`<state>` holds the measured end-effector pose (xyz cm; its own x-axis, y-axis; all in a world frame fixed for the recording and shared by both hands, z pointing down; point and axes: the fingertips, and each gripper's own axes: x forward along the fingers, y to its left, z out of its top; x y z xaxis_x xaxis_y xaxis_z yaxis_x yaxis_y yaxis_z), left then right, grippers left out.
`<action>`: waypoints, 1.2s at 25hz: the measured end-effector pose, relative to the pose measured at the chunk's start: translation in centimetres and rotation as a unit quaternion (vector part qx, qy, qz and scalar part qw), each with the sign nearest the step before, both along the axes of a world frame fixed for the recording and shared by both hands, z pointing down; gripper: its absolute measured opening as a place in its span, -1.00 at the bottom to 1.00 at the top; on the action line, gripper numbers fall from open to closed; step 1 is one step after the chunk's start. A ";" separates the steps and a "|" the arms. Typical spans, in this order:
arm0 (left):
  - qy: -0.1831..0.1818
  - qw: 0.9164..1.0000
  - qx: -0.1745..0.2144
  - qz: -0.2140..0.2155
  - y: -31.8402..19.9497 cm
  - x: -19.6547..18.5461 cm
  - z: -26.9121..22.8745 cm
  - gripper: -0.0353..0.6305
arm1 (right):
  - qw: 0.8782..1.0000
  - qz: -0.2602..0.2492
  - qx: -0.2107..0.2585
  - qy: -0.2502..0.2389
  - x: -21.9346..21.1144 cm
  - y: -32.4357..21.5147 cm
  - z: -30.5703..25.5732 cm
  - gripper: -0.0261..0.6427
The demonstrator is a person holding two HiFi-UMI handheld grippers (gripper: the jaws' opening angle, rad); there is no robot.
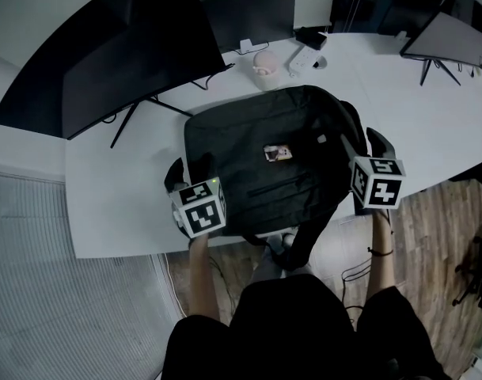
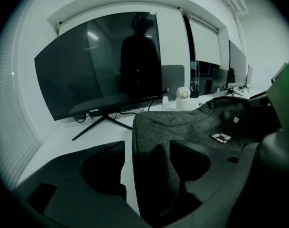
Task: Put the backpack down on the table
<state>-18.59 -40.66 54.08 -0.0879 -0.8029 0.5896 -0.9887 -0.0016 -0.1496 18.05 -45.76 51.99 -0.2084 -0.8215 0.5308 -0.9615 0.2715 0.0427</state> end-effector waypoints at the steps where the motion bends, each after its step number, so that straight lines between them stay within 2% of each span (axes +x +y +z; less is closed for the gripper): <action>1: -0.003 1.000 0.008 0.003 0.2 0.1 -0.5 0.02 | 1.000 -0.001 0.007 -0.003 -0.2 0.2 -0.5 -0.22; 4: -0.017 0.999 0.027 0.016 1.2 0.4 -1.5 -0.15 | 1.000 -0.008 0.030 -0.001 -0.9 0.7 -1.9 -0.22; 7: -0.023 0.999 0.041 0.025 2.3 0.6 -2.2 -0.40 | 0.999 -0.019 0.049 -0.014 -1.8 1.6 -3.0 -0.23; 9: -0.014 0.998 0.052 0.027 3.0 0.8 -2.8 -0.61 | 0.998 -0.025 0.058 -0.020 -2.3 2.3 -3.7 -0.43; 13: 0.003 0.997 0.064 0.038 4.3 1.4 -3.9 -0.81 | 0.996 -0.038 0.073 -0.024 -3.0 3.6 -4.9 -0.69; 18: 0.032 0.994 0.085 0.054 5.4 2.1 -5.5 -0.84 | 0.993 -0.047 0.096 -0.045 -3.6 5.2 -6.8 -0.84; 24: 0.059 0.989 0.112 0.072 7.2 2.9 -7.7 -0.84 | 0.984 -0.072 0.132 -0.093 -4.3 7.3 -9.1 -0.87; 30: 0.089 0.980 0.154 0.093 9.3 3.4 -10.5 -0.85 | 0.972 -0.086 0.164 -0.143 -3.9 9.5 -11.5 -0.88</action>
<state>-15.14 -31.33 43.57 0.1582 -0.9374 0.3103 -0.9862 -0.1654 0.0032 14.11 -36.22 40.46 -0.4579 -0.8768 0.1464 -0.8885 0.4459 -0.1087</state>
